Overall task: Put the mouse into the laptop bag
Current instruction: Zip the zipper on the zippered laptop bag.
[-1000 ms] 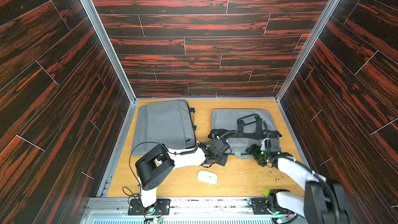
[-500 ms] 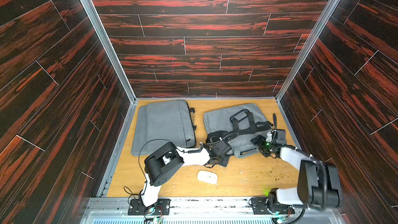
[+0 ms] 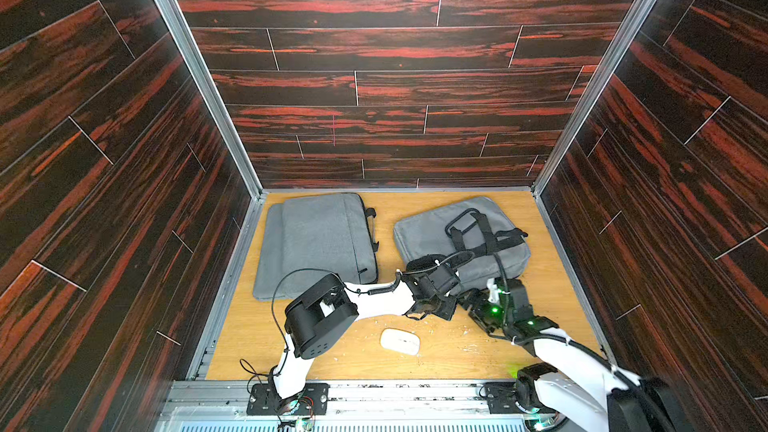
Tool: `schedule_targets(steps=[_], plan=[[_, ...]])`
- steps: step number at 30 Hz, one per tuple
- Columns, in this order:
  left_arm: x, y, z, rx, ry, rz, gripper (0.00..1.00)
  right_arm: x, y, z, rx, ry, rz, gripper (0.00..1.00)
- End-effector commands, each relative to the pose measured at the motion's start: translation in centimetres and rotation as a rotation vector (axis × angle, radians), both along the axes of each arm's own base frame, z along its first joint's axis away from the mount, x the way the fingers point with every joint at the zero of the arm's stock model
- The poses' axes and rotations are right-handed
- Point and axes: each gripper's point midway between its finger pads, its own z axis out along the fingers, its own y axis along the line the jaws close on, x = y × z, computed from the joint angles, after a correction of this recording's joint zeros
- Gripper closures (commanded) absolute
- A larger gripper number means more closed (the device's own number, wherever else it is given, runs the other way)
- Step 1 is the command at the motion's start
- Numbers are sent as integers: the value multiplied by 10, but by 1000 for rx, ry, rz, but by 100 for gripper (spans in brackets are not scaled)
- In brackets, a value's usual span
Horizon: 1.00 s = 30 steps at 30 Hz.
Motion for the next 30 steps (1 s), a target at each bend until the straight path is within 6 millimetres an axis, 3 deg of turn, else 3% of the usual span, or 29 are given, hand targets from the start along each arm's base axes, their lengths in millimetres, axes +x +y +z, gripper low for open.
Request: schedule_targets(steps=[1,4,5,6,7,8,11,16,22,28,30], plan=[[-4,-8,13,-33,0,-16,100,19,15,9,114,-38,-38,19],[-4,-8,12,-29,-4,-15,100,23,29,9,208,-38,-16,36],[-4,-8,11,-25,-5,-13,100,24,32,9,234,-44,-14,54],[-4,-6,9,-19,-8,-12,100,20,36,9,264,-29,3,80],[-4,-4,7,-12,-11,-10,100,19,36,7,268,-23,5,96],[-4,-1,4,1,-17,-8,100,17,36,3,264,-9,9,100],[0,14,-5,58,-43,12,100,14,31,0,260,4,10,100],[13,49,-22,106,-31,84,100,12,7,1,178,28,-6,100],[45,95,-32,122,-27,213,100,12,-25,15,-46,42,8,100],[68,109,-23,118,-56,255,100,11,-42,9,-85,72,-11,100],[69,106,-20,105,-54,247,100,12,-44,5,-83,75,-22,94]])
